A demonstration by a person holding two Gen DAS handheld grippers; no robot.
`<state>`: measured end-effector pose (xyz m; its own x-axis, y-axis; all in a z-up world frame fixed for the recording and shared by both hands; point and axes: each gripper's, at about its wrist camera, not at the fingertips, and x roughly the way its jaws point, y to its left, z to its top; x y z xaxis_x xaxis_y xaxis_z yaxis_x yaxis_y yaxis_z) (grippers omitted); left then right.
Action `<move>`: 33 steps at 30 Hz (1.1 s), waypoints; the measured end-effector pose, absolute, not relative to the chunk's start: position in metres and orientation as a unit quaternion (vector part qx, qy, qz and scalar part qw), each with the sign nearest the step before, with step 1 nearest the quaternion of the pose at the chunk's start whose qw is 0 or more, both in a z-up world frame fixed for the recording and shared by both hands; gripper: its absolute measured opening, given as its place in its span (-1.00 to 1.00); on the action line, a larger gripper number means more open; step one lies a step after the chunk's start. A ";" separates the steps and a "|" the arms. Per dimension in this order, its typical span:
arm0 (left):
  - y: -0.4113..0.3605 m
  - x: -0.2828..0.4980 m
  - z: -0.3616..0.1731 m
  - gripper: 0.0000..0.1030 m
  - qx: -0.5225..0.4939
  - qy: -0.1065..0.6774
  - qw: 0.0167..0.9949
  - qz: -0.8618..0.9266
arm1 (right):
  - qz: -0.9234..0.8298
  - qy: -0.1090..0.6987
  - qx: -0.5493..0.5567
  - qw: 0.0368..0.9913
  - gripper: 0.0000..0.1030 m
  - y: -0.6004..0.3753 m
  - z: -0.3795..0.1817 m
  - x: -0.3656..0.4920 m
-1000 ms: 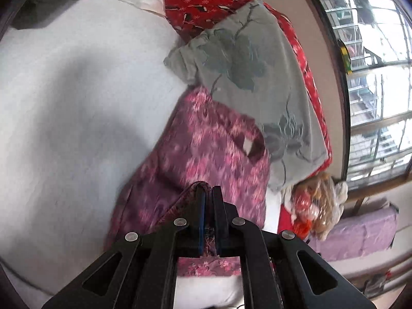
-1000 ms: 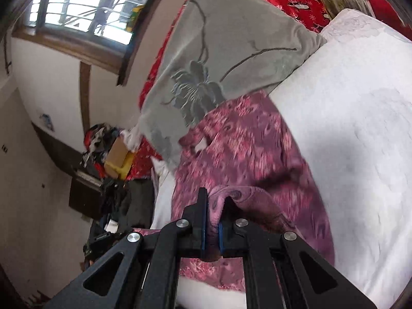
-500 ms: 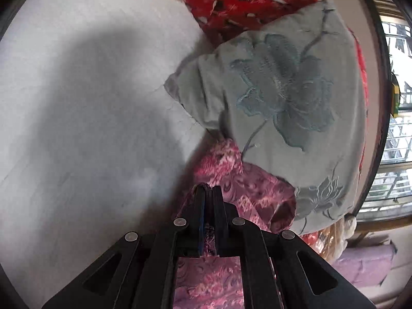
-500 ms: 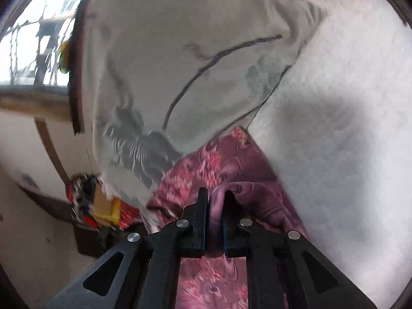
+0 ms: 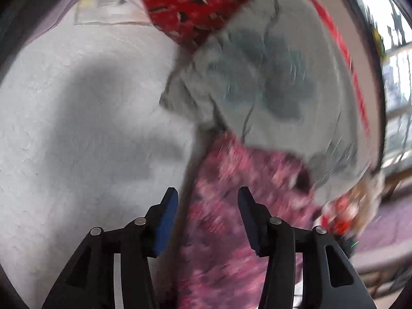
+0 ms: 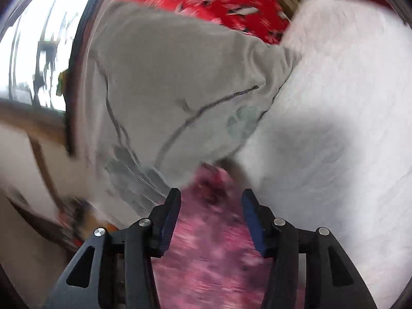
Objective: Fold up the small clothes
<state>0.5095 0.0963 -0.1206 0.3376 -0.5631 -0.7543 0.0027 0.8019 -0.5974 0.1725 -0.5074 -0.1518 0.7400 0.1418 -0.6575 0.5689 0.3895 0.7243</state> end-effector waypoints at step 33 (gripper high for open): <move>-0.030 0.587 -0.183 -0.84 -0.220 0.549 0.798 -0.120 | -0.190 0.434 0.379 0.795 -0.68 -0.495 -0.177 0.246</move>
<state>0.5869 -0.0305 -0.1825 0.3694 -0.4319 -0.8228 -0.0499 0.8750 -0.4816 0.2462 -0.4952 -0.1767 0.5509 0.0261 -0.8342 0.6314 0.6405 0.4370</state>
